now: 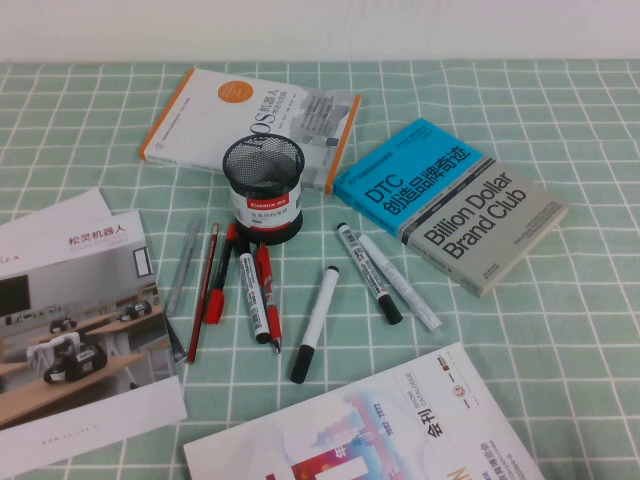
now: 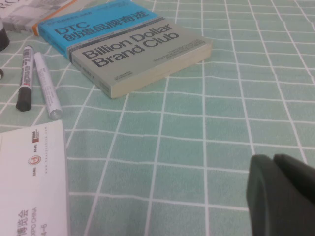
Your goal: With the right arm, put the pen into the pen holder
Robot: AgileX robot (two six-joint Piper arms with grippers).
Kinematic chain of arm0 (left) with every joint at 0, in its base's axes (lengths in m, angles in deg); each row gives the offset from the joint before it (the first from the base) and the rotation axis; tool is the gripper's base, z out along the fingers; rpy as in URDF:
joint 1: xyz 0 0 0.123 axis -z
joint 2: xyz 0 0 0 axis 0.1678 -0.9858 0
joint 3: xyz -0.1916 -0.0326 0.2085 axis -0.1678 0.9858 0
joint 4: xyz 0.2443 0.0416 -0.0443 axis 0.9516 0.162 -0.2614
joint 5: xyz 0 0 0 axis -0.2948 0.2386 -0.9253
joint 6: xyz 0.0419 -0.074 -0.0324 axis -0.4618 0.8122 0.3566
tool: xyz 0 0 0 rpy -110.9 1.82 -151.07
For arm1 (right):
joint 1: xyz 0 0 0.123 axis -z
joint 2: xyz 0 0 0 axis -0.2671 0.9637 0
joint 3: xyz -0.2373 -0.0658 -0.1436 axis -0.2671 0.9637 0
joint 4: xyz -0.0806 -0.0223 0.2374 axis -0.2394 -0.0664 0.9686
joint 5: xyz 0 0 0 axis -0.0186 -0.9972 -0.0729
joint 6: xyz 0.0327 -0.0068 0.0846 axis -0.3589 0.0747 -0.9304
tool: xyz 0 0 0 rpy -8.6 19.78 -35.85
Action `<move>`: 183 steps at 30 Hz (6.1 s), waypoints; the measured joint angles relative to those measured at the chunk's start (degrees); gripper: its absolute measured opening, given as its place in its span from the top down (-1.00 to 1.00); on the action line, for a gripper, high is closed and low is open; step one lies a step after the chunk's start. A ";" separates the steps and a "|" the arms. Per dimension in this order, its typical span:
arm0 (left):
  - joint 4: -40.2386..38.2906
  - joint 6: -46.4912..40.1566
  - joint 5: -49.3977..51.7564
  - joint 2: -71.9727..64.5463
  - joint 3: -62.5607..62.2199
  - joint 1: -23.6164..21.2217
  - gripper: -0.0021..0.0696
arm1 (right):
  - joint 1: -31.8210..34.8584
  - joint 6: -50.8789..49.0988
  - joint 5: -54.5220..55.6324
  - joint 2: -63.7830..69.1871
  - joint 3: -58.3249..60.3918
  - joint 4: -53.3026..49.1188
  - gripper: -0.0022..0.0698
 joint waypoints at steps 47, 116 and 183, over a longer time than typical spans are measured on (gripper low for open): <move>0.00 0.00 0.00 0.00 0.00 0.00 0.96 | 0.00 0.00 4.86 0.00 0.00 19.94 1.00; 0.00 0.00 0.00 0.00 0.00 0.00 0.96 | -27.11 -13.31 -44.70 118.07 -104.15 -7.97 0.35; 0.00 0.00 0.00 0.00 0.00 0.00 0.96 | -27.70 -13.15 4.03 87.32 -70.41 -9.48 0.62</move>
